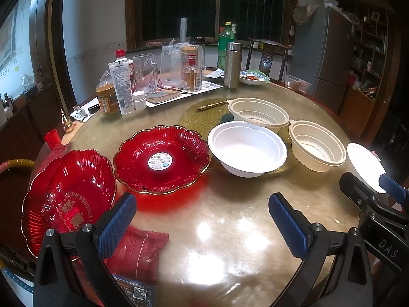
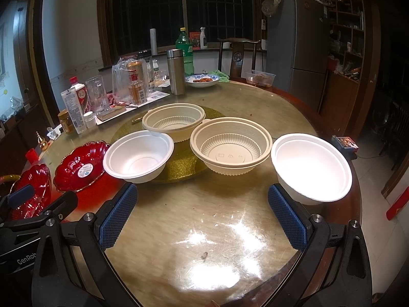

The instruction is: Organize plates and bowls

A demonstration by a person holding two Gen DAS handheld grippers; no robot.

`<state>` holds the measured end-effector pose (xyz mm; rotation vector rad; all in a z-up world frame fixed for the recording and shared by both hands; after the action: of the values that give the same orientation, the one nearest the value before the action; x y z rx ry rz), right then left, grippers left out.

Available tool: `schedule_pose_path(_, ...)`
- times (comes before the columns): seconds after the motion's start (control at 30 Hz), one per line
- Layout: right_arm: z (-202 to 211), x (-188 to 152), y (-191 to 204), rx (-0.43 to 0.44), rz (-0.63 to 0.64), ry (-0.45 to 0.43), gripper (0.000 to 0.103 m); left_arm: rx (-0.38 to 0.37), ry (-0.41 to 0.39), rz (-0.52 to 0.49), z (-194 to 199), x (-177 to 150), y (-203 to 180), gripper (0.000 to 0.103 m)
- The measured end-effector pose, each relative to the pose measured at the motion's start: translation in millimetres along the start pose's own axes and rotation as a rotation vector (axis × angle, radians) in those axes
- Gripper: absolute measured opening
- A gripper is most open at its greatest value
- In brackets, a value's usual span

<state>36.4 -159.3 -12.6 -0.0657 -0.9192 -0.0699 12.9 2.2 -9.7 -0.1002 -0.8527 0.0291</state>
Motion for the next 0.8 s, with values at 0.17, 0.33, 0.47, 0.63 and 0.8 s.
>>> schedule_pose_path(0.17,0.8,0.2,0.1,0.0,-0.001,0.0,0.103,0.001,0.0,0.0,0.2,0.8,-0.2,0.103)
schedule_pose_path(0.33,1.1,0.3,0.5,-0.001,-0.001,0.001,0.103,-0.001,0.001,0.0,0.7,0.7,-0.4,0.103)
schedule_pose_path(0.47,1.1,0.0,-0.1,0.001,-0.002,0.001,0.103,-0.011,0.005,-0.003,3.6,0.9,-0.9,0.103)
schedule_pose_path(0.63,3.9,5.9,9.7,0.123,-0.029,0.023,0.103,-0.084,-0.047,0.002,38.8,3.9,12.8,0.103)
schedule_pose_path(0.8,2.3,8.8,48.3,0.37,-0.024,0.122,0.103,-0.052,-0.164,0.095,85.4,9.6,72.9,0.103)
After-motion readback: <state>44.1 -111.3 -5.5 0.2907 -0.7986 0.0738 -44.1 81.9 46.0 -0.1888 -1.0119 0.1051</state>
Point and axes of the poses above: each gripper's, at about its wrist camera, not at the fingertips, and z roughly against the way its jaws point, y to its left, x to its top, the point moved 3 cm from there along -z, roughly the way its jaws point, and after that the axes turned 6 degrees about -x, right-handed, at the moved point
